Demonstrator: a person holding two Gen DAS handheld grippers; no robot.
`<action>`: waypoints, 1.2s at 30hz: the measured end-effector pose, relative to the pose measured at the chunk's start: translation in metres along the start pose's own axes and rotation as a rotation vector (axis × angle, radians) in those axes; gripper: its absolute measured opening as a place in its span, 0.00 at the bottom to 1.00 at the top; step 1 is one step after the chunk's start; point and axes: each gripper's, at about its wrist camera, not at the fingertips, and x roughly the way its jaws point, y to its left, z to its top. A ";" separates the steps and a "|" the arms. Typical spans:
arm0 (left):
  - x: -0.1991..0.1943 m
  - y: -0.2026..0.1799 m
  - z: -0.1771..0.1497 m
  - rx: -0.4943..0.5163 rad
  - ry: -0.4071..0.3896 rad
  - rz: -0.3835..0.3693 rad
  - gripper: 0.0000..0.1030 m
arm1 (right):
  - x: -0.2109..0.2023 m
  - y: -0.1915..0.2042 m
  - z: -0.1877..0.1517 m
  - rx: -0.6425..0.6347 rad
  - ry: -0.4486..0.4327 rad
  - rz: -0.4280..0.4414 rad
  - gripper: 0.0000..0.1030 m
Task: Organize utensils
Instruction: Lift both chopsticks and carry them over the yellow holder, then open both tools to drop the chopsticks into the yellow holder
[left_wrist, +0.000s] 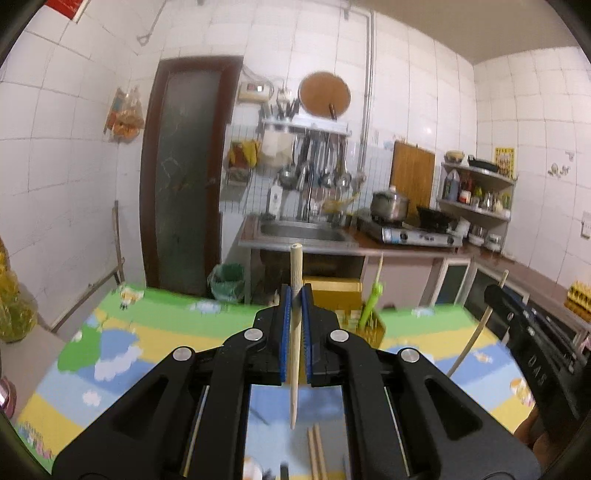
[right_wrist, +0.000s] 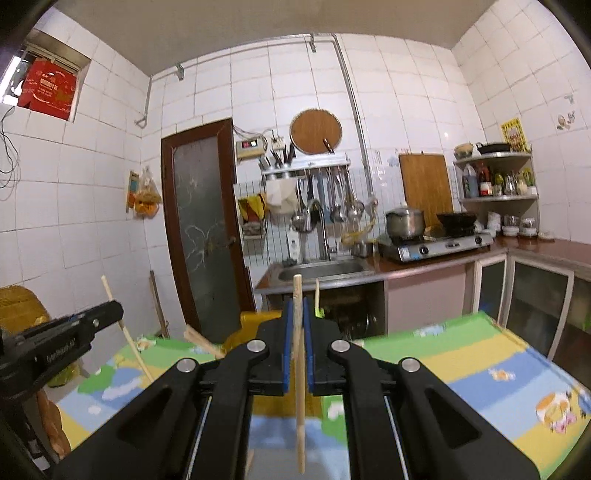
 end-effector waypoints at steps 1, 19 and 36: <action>0.002 -0.001 0.007 0.001 -0.012 0.000 0.04 | 0.004 0.001 0.007 -0.004 -0.014 0.001 0.06; 0.124 -0.026 0.054 -0.021 -0.100 0.003 0.04 | 0.134 0.008 0.057 -0.025 -0.079 0.027 0.06; 0.143 0.010 0.006 -0.033 0.082 0.055 0.73 | 0.157 -0.032 -0.005 0.004 0.117 -0.099 0.58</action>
